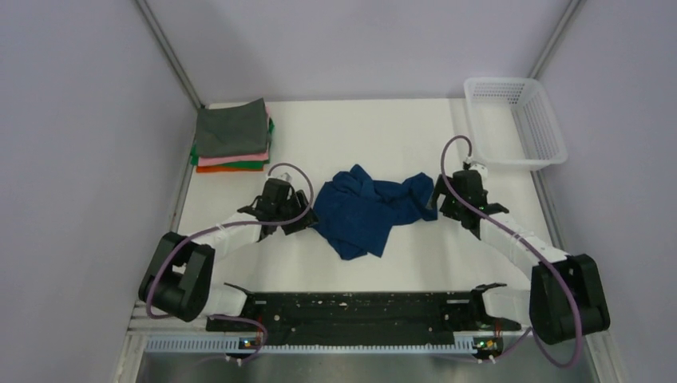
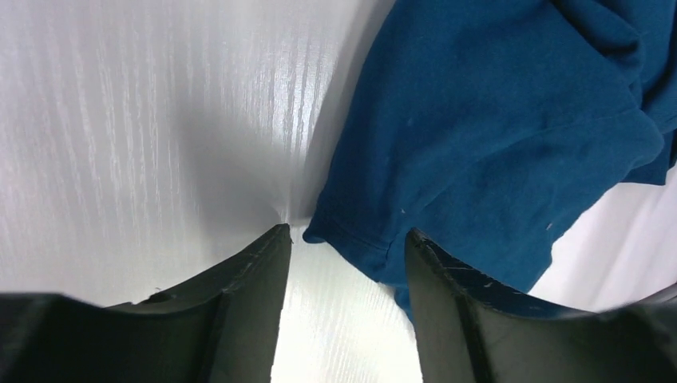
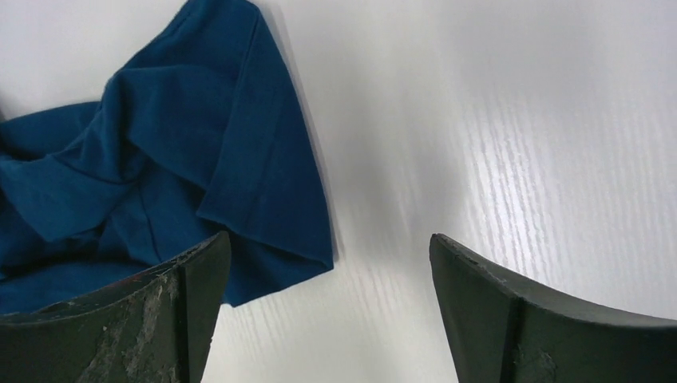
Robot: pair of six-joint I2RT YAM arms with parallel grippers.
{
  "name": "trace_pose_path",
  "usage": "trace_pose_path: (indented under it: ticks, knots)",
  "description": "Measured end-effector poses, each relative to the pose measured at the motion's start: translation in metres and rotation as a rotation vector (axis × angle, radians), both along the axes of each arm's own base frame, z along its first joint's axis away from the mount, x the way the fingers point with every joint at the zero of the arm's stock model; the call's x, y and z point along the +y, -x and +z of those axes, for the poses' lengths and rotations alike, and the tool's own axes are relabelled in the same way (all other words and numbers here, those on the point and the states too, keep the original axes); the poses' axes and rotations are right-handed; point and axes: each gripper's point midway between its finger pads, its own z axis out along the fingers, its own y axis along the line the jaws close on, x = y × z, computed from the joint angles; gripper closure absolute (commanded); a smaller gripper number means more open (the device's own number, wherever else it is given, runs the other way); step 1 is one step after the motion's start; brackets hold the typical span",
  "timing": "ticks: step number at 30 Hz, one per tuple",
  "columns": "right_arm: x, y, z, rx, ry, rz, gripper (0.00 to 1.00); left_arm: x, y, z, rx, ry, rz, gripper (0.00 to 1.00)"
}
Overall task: Fold and stack the t-shirts
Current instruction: Flatten out the tshirt
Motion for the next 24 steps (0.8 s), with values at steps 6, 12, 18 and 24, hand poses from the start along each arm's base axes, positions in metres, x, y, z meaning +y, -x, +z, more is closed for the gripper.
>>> trace_pose_path:
  ticks: [6,12,18,24]
  knots:
    - [0.012,-0.023,-0.026,0.1,-0.002,0.025,0.21,-0.008,-0.008,-0.008,0.023,0.006,-0.011,0.93]
    - [0.024,-0.056,-0.033,0.113,-0.003,0.061,0.31,-0.019,-0.014,-0.013,0.042,0.016,-0.047,1.0]
    - [0.029,-0.062,-0.04,0.112,-0.007,0.1,0.4,-0.015,-0.014,-0.007,0.026,-0.002,-0.035,1.0]
    - [0.031,-0.069,-0.043,0.093,-0.005,0.11,0.7,-0.01,-0.02,0.023,-0.069,-0.006,-0.011,1.0]
